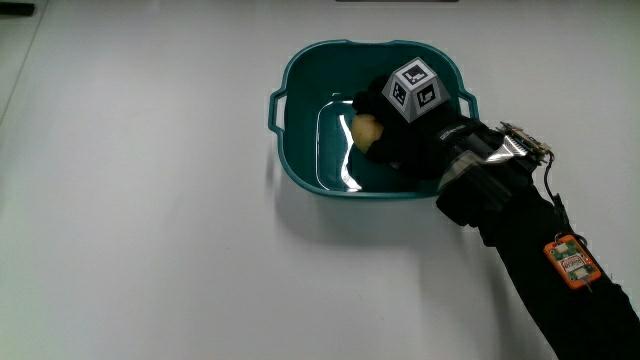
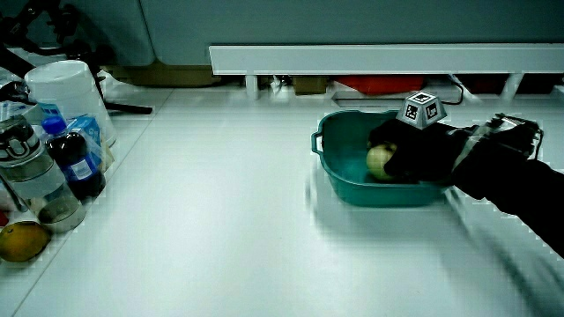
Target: Pick pear from plate
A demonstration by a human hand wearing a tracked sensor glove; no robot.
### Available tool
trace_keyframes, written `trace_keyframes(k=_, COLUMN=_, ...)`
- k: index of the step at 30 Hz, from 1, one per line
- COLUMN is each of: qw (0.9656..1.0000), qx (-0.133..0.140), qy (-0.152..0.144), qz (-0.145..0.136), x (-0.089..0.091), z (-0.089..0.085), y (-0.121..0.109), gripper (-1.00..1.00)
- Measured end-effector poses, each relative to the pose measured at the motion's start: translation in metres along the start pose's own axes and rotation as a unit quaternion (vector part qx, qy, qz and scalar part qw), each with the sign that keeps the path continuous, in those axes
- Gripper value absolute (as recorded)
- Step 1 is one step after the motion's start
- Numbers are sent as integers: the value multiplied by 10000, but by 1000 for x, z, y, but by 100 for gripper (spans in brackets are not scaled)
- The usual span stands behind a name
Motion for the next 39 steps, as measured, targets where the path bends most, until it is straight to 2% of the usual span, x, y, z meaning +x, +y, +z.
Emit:
trace_keyframes(k=6, qw=10000, qx=32, qy=-55, qz=-48, x=1, z=-4, y=1, gripper=100)
trace_keyframes(k=10, qw=9998, qx=182, qy=5, qz=-3, x=2, z=-3, y=-3, gripper=100)
trace_keyframes(k=13, qw=9994, qx=333, qy=-58, qz=34, x=2, z=-3, y=-5, gripper=100)
trace_keyframes(k=19, qw=9990, qx=411, qy=90, qz=130, x=5, z=-1, y=-8, gripper=100)
trace_keyframes(k=23, qw=9973, qx=686, qy=196, qz=196, x=5, z=16, y=-17, gripper=100)
trace_keyframes(k=28, qw=9953, qx=865, qy=209, qz=382, x=6, z=35, y=-29, gripper=100)
trace_keyframes(k=33, qw=9921, qx=1094, qy=77, qz=603, x=0, z=57, y=-49, gripper=100)
trace_keyframes(k=34, qw=9922, qx=1074, qy=95, qz=628, x=2, z=55, y=-49, gripper=100)
trace_keyframes(k=35, qw=9907, qx=1199, qy=2, qz=645, x=0, z=60, y=-56, gripper=100)
trace_keyframes(k=36, qw=9901, qx=1161, qy=67, qz=786, x=-2, z=65, y=-61, gripper=100)
trace_keyframes(k=39, qw=9864, qx=1353, qy=61, qz=930, x=-9, z=79, y=-74, gripper=100)
